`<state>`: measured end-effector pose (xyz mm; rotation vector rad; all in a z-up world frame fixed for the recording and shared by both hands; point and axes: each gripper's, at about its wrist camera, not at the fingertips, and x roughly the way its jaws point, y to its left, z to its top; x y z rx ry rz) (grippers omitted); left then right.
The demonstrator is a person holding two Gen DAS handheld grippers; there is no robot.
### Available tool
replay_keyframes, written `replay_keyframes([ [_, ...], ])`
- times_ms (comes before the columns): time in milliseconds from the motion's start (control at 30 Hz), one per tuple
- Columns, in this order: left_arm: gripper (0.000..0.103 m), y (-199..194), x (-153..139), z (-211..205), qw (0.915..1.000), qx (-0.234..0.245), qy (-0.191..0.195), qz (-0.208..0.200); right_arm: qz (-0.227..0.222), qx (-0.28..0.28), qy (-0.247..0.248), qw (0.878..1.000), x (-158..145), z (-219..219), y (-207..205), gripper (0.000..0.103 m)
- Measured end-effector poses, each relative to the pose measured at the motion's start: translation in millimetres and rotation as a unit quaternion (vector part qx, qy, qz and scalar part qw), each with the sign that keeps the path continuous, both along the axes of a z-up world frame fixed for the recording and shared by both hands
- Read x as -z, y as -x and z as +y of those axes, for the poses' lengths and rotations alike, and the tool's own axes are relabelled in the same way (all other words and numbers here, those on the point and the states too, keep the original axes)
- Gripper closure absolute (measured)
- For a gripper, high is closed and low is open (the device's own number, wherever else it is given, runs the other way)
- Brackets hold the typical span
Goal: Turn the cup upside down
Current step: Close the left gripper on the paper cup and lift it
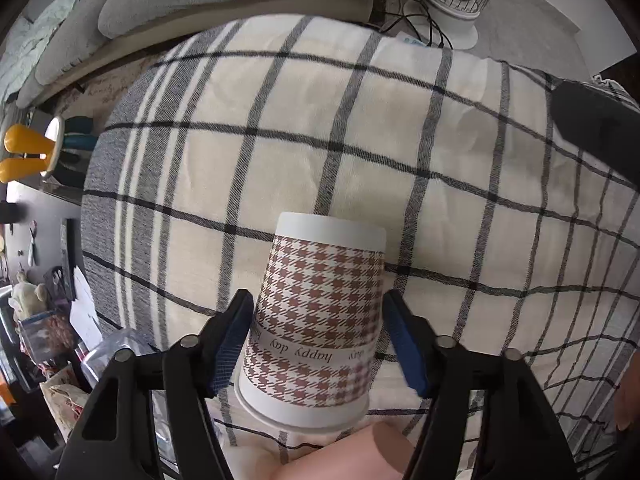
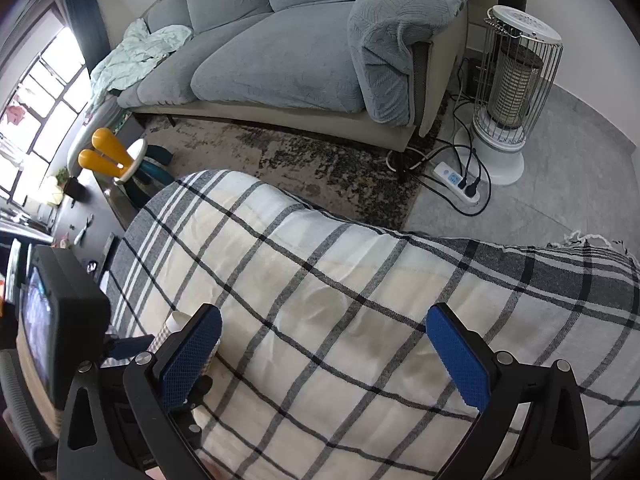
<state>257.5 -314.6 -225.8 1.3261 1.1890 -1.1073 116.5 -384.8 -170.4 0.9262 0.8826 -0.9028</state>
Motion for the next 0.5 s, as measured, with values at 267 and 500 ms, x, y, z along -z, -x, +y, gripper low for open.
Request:
replay_keyframes([
  [267, 0.042, 10.7, -24.4, 16.3, 0.9987, -0.050, 0.008, 0.002, -0.002, -0.018, 0.003, 1.000, -8.3, -2.6, 6.6, 0.000],
  [500, 0.042, 38.4, -54.2, 91.0, 0.9576, -0.279, 0.038, 0.063, 0.004, -0.129, 0.021, 0.991, -31.7, 6.8, 22.4, 0.000],
])
